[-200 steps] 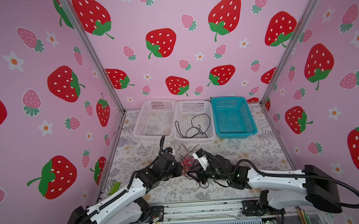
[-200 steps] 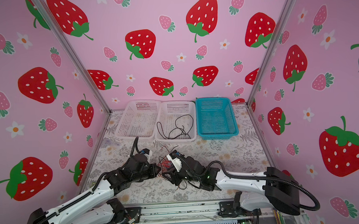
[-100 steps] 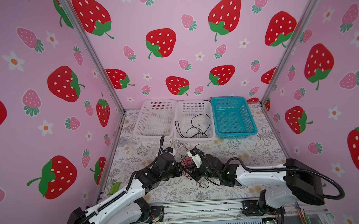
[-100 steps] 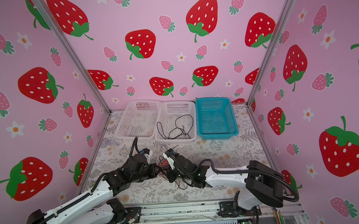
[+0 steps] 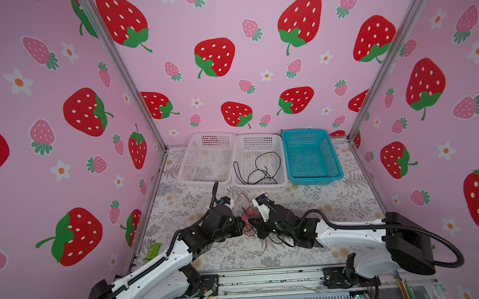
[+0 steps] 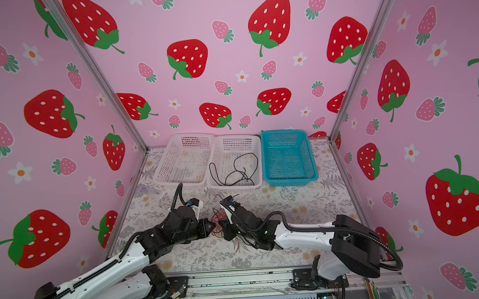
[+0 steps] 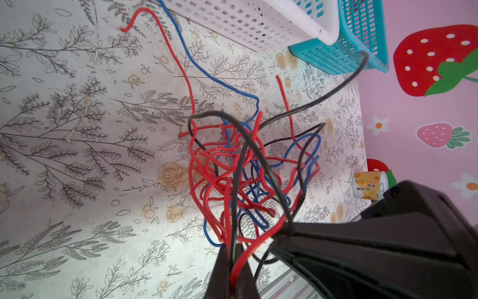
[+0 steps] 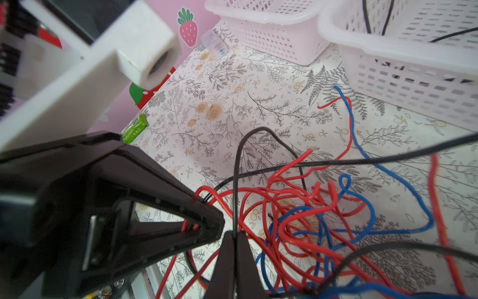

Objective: Untangle the cables
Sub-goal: 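Pull the black wire out with the right gripper toward the white basket, then lower the black wire into the white basket and open the right gripper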

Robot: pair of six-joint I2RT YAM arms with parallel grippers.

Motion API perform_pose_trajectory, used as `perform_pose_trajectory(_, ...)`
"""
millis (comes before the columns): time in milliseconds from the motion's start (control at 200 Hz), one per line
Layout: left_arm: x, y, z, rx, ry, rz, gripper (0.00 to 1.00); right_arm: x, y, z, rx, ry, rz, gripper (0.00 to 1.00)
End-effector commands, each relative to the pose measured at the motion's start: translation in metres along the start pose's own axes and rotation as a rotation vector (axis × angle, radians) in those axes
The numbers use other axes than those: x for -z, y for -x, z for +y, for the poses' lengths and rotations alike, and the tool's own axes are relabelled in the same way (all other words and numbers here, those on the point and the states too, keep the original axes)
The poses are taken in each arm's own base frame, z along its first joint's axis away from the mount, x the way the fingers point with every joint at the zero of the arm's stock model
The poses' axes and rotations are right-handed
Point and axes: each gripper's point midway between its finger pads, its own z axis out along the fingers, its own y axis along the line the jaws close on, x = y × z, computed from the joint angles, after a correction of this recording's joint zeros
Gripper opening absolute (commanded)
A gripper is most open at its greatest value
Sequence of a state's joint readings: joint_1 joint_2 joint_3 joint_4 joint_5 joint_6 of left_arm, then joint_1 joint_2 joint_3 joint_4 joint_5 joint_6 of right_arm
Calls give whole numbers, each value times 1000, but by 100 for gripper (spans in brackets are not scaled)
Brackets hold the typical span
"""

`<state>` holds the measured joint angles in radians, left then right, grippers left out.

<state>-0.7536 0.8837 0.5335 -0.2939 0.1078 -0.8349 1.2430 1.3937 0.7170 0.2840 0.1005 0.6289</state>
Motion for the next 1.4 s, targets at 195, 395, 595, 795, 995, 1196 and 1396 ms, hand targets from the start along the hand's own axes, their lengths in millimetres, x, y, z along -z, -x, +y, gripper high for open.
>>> perform_pose_trajectory(195,-7,-13,16,-1,39,23,0,80,113,0,88,-101,-246,0)
perform_pose_trajectory(395,-10,-18,26,-8,66,30,0,133,176,0,161,-185,-369,0)
perform_pose_trajectory(595,-13,-21,34,-13,92,38,0,187,236,12,218,-224,-491,0)
perform_pose_trajectory(795,-13,-21,36,-21,100,29,0,199,268,13,257,-257,-526,0)
perform_pose_trajectory(995,-15,-25,43,-25,119,35,0,247,334,36,304,-267,-645,0)
perform_pose_trajectory(1196,-18,-27,50,-29,139,34,0,284,396,63,369,-289,-707,0)
perform_pose_trajectory(1396,-22,-28,53,-36,150,40,0,311,432,79,402,-300,-811,0)
